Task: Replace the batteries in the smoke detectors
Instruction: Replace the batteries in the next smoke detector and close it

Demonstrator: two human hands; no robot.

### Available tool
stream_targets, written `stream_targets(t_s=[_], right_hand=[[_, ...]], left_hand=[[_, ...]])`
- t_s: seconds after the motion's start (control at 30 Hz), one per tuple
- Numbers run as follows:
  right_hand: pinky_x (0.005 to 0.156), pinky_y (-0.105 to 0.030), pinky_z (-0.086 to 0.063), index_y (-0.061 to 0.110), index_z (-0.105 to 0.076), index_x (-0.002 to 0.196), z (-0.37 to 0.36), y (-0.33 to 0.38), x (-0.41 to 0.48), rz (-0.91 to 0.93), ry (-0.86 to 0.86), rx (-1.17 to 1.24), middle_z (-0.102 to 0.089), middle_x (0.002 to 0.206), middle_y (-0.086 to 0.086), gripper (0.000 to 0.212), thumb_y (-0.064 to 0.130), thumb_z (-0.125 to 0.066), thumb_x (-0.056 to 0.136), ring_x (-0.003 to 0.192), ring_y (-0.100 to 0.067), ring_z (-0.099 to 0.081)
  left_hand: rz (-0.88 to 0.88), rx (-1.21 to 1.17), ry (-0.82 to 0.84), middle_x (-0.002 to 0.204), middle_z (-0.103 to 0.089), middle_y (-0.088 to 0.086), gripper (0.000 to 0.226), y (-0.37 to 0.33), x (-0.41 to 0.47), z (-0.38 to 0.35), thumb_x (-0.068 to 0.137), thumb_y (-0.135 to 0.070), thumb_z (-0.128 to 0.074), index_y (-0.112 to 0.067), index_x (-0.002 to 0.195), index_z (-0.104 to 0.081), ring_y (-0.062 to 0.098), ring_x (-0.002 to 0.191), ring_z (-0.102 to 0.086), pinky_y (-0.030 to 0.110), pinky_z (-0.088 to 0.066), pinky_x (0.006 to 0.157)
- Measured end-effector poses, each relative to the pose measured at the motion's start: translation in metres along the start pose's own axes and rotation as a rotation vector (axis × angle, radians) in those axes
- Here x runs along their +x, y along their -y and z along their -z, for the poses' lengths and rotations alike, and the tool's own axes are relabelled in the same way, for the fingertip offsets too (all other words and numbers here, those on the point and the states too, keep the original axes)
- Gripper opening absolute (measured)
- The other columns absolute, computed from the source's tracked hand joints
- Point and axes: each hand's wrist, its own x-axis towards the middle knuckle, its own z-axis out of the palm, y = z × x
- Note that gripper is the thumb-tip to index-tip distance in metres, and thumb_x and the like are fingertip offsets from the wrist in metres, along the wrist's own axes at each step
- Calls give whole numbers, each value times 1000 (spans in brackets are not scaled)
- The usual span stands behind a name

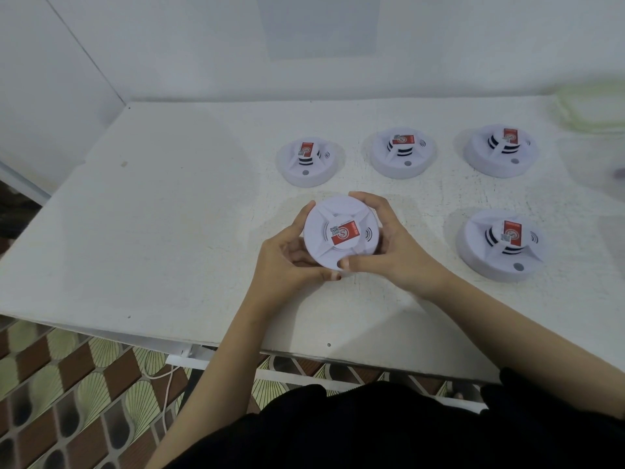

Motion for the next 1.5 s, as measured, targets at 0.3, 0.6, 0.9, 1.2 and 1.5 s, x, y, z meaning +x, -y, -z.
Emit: stream_targets(t_s=[0.3, 0.6, 0.9, 1.2, 1.5], right_hand=[[88, -36, -54, 34, -35, 133, 4, 5, -2, -52, 70, 100, -44, 137, -4, 86, -2, -76, 67, 121, -18, -53], [84, -33, -55, 33, -33, 134, 5, 6, -2, -70, 70, 106, -49, 134, -6, 85, -15, -69, 74, 115, -18, -57], [97, -40, -49, 25, -33, 135, -1, 0, 0, -14, -4, 9, -44, 134, -2, 85, -7, -77, 70, 123, -16, -49], [92, -30, -51, 24, -34, 133, -2, 2, 0, -5, -19, -10, -44, 130, 3, 85, -13, -74, 69, 119, -11, -51], [94, -35, -51, 28, -35, 132, -2, 1, 0, -4, -15, -20, -46, 129, 6, 84, -10, -75, 69, 119, -11, -51]], left_hand=[[0, 1, 6, 115, -71, -11, 101, 0, 1, 2, 58, 1, -84, -11, 148, -39, 12, 103, -69, 26, -57, 78], [-12, 0, -5, 112, -72, -12, 99, 0, 1, 1, 62, 12, -83, -12, 147, -39, 13, 102, -70, 25, -57, 77], [-1, -2, -4, 116, -71, 8, 95, 1, 0, 0, 62, 7, -86, -14, 145, -44, 23, 101, -71, 44, -60, 82], [23, -9, -11, 118, -70, 5, 92, 2, -1, -2, 62, 3, -86, -15, 144, -46, 22, 104, -70, 48, -58, 85], [33, -17, -14, 117, -71, 8, 94, 2, -1, -2, 63, 7, -86, -16, 144, -45, 26, 103, -70, 53, -58, 84]])
